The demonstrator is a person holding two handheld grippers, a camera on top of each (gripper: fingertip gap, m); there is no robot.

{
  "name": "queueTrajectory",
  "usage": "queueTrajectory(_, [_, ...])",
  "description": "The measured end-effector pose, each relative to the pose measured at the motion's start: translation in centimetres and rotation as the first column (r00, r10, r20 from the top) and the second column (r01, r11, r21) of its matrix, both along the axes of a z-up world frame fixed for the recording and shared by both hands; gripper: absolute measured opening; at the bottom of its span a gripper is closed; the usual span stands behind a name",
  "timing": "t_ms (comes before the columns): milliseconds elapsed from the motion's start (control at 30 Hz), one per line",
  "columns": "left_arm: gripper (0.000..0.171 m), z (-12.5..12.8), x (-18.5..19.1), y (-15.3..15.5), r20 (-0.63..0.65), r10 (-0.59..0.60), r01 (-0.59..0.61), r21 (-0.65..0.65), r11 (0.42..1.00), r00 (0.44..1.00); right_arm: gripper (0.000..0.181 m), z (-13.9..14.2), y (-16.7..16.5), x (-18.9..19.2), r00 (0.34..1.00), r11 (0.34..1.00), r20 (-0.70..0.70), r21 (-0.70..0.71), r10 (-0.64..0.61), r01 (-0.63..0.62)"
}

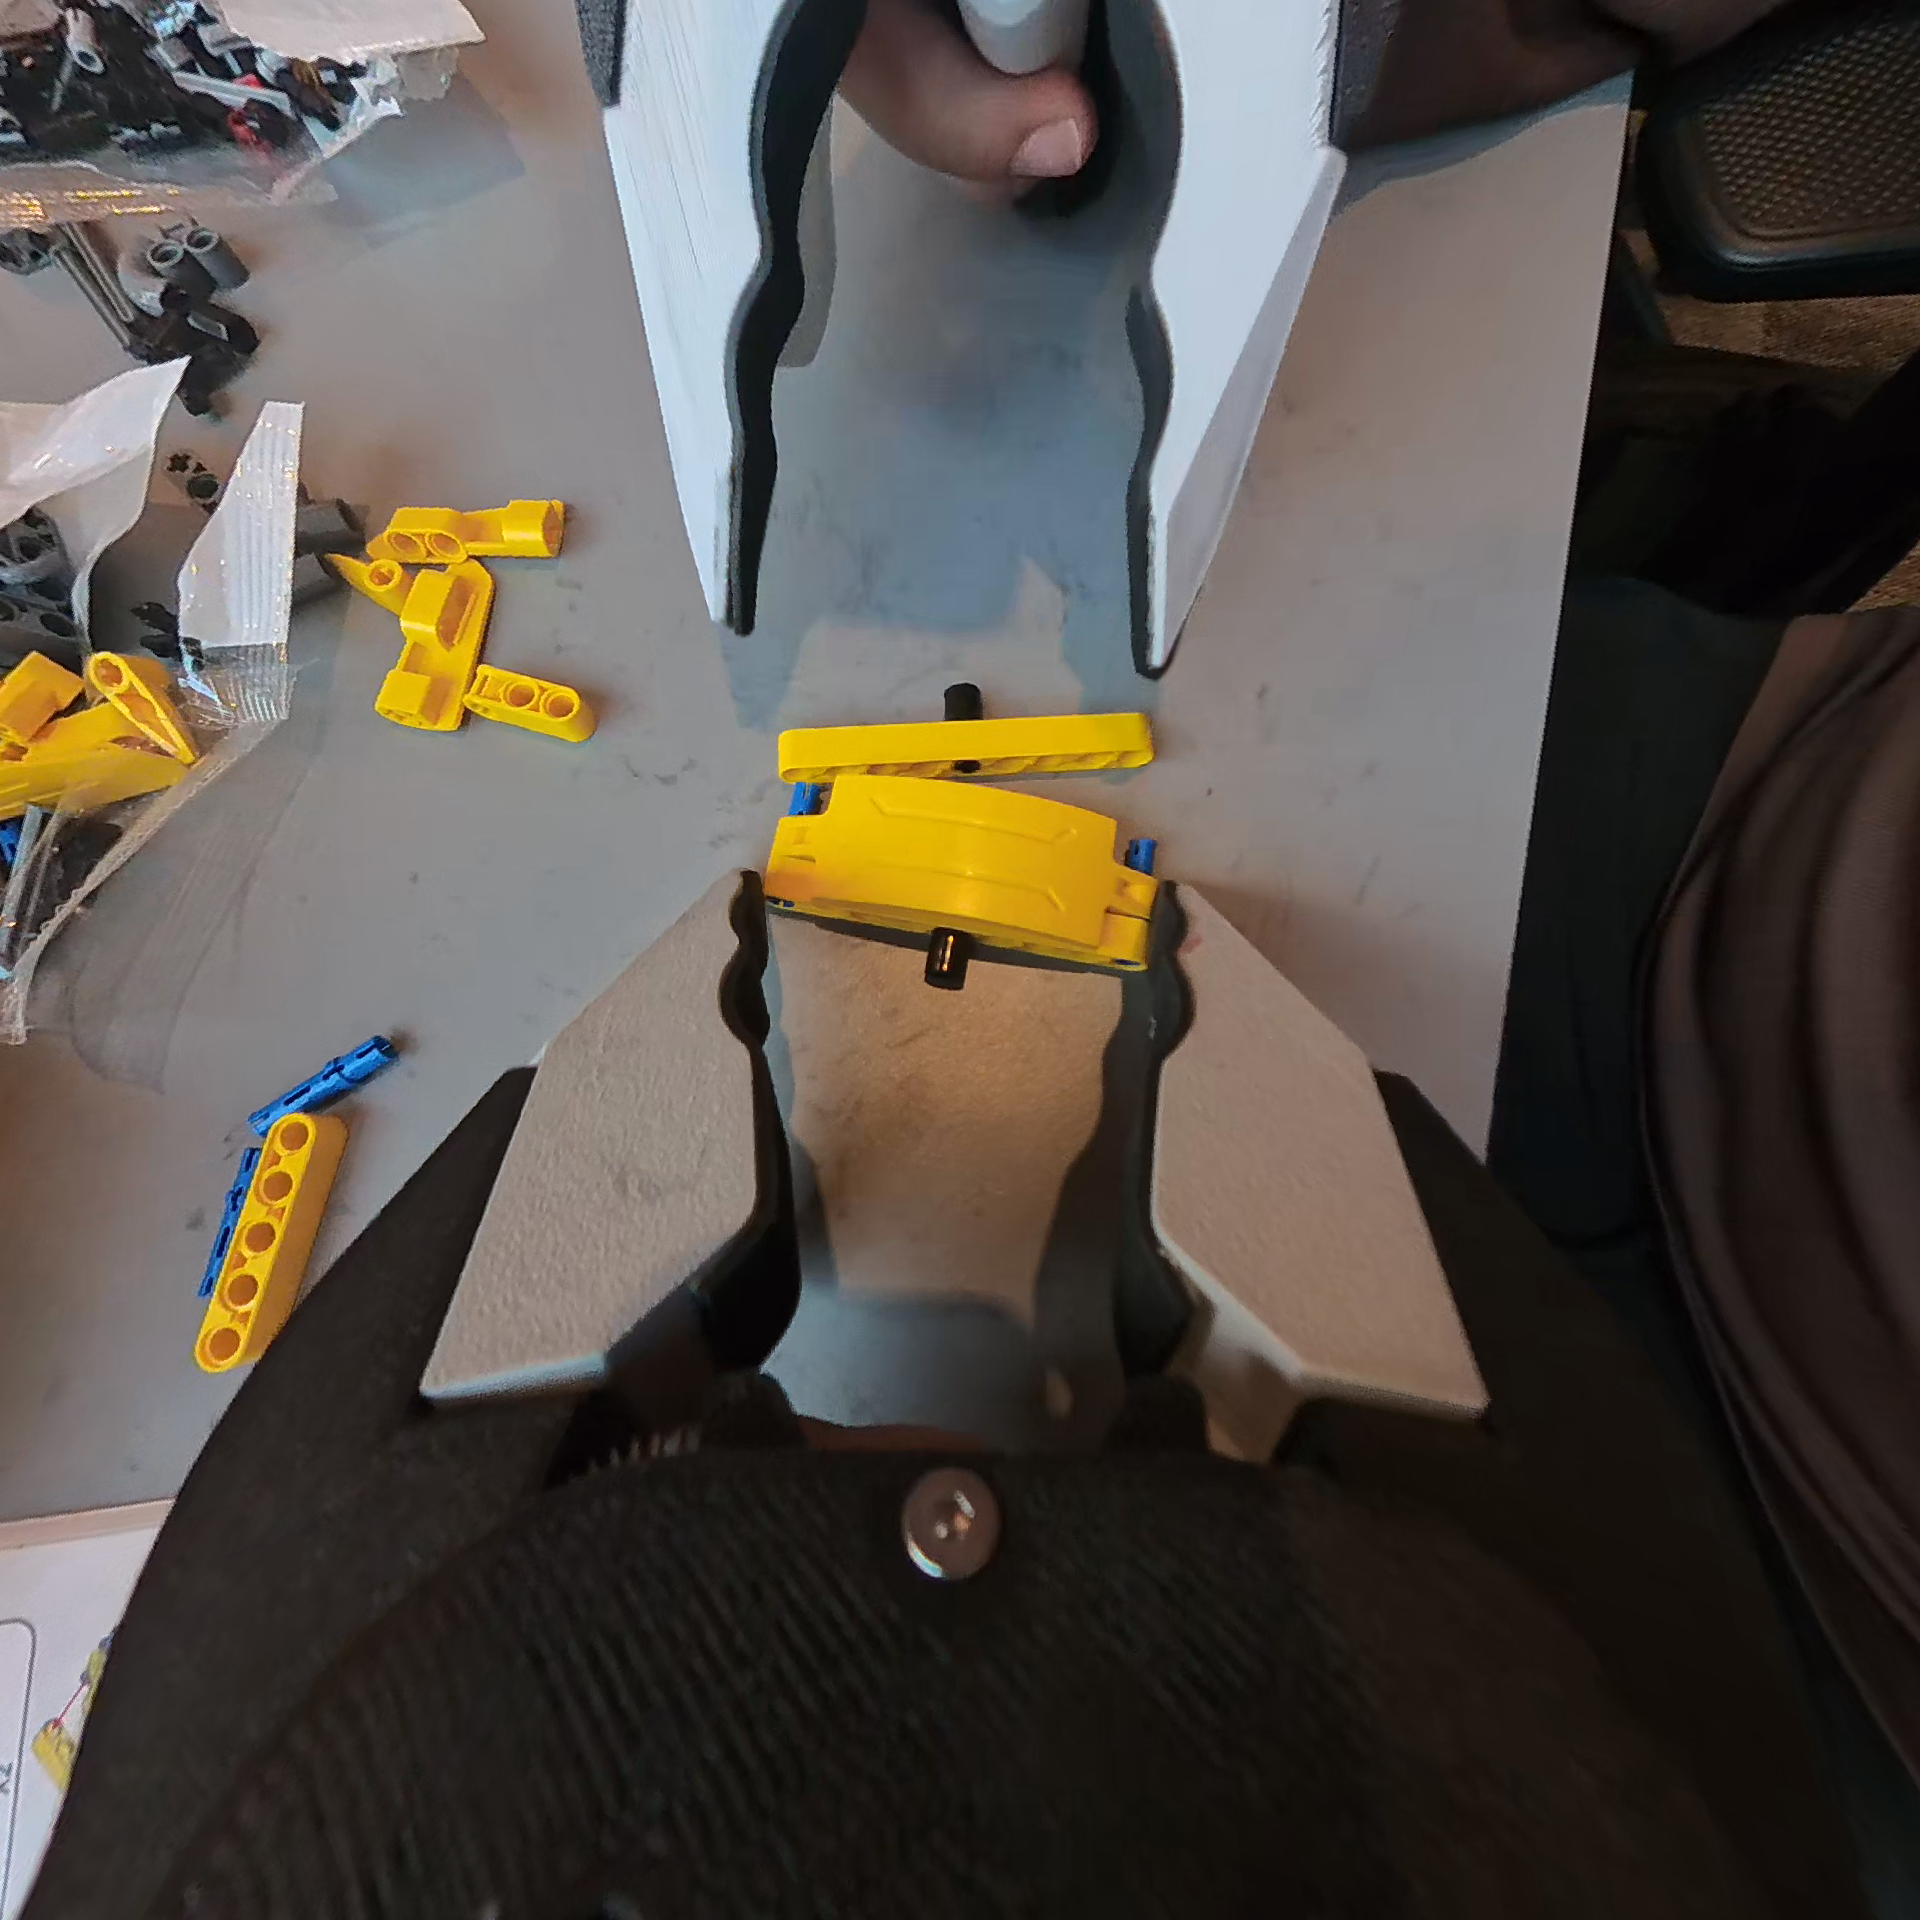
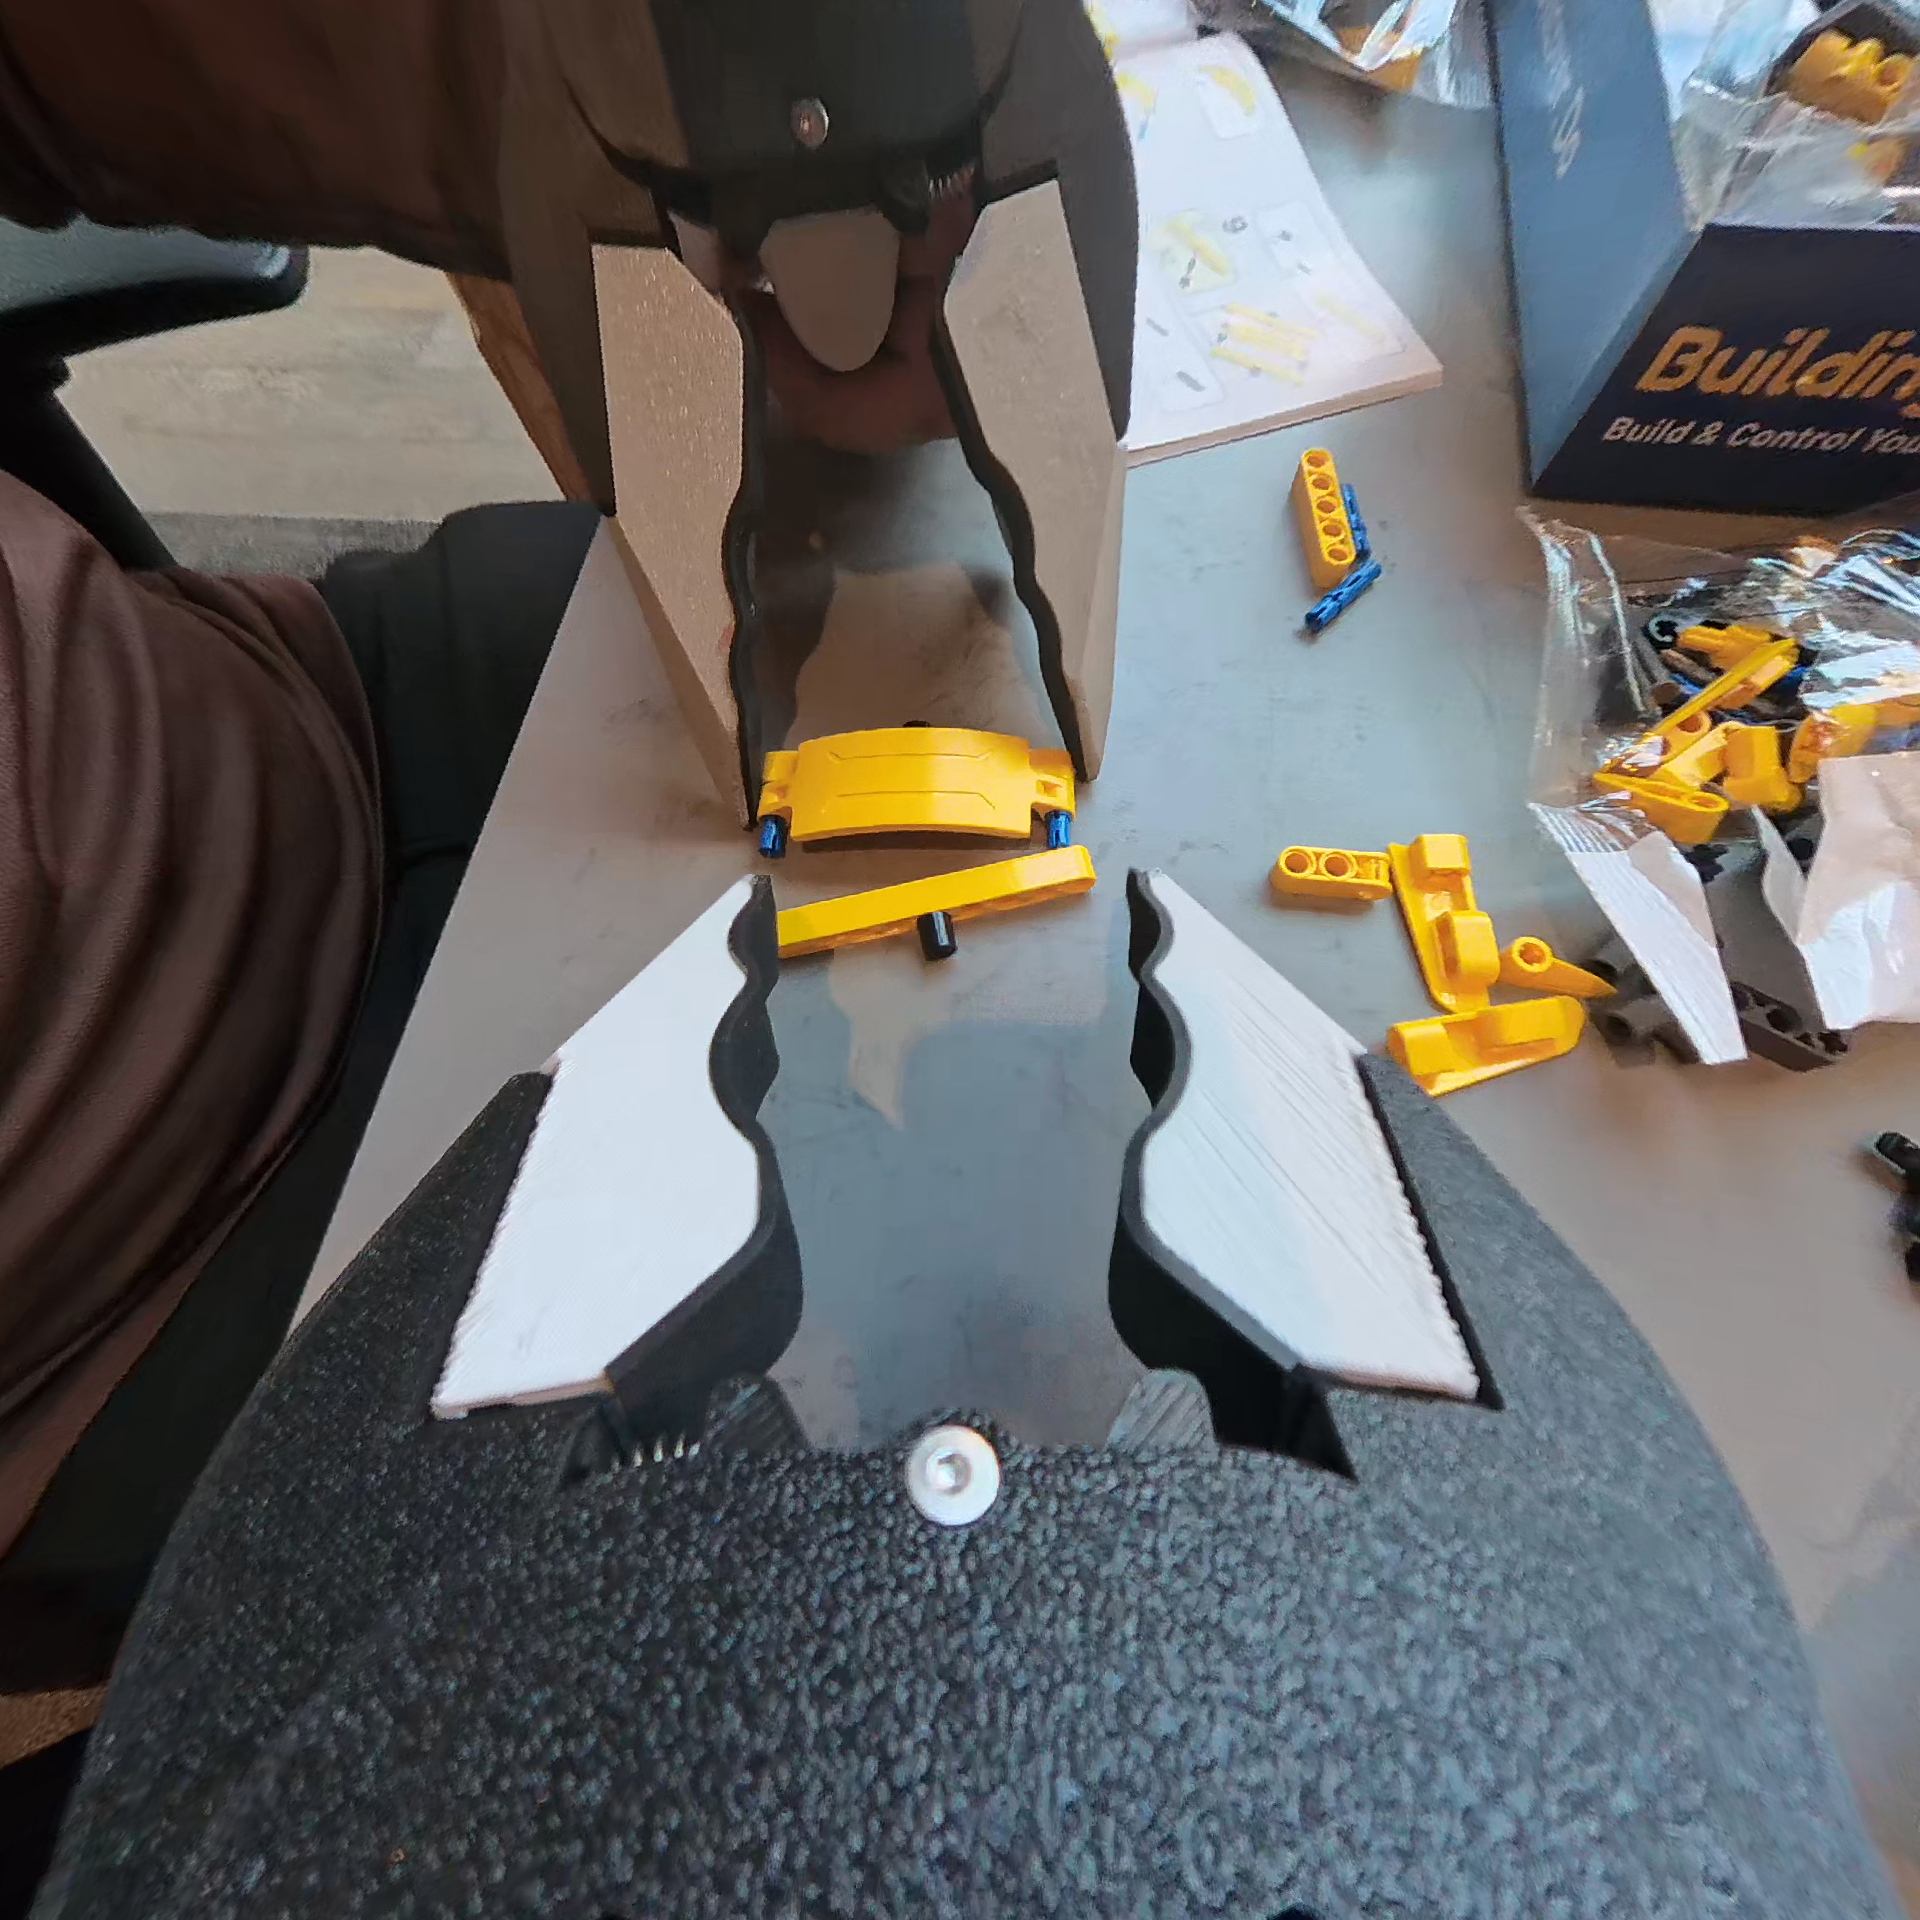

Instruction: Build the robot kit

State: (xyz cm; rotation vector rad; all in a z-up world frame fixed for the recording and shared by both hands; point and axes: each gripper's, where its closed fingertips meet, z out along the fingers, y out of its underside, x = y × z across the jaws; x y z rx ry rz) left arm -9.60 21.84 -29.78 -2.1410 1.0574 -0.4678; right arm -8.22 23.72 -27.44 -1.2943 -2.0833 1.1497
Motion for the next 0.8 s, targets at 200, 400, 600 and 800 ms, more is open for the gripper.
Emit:
queueTrajectory(200, [0.072, 0.0, -0.3, 0.0, -0.005, 0.045, -0.045, 0.005, 0.999, 0.999, 0.063, 1.3, 0.7, -0.1, 0.998, 0.997, -0.054, -0.078, -0.033, 0.029])
queueTrajectory(400, [0.072, 0.0, -0.6, 0.0, -0.006, 0.110, -0.110, 0.006, 0.994, 0.994, 0.058, 2.4, 1.2, -0.3, 0.993, 0.991, -0.105, -0.129, -0.049, 0.035])
queueTrajectory(600, [0.072, 0.0, -0.5, 0.0, -0.003, 0.134, -0.134, 0.004, 0.991, 0.991, 0.052, 5.2, 2.1, 0.0, 0.959, 0.981, -0.269, -0.192, -0.092, 0.040])
queueTrajectory(800, [0.072, 0.0, -0.7, 0.3, 0.001, 0.157, -0.157, 0.001, 0.988, 0.988, 0.054, 6.4, 4.9, -0.2, 0.915, 0.934, -0.301, -0.314, -0.269, 0.171])
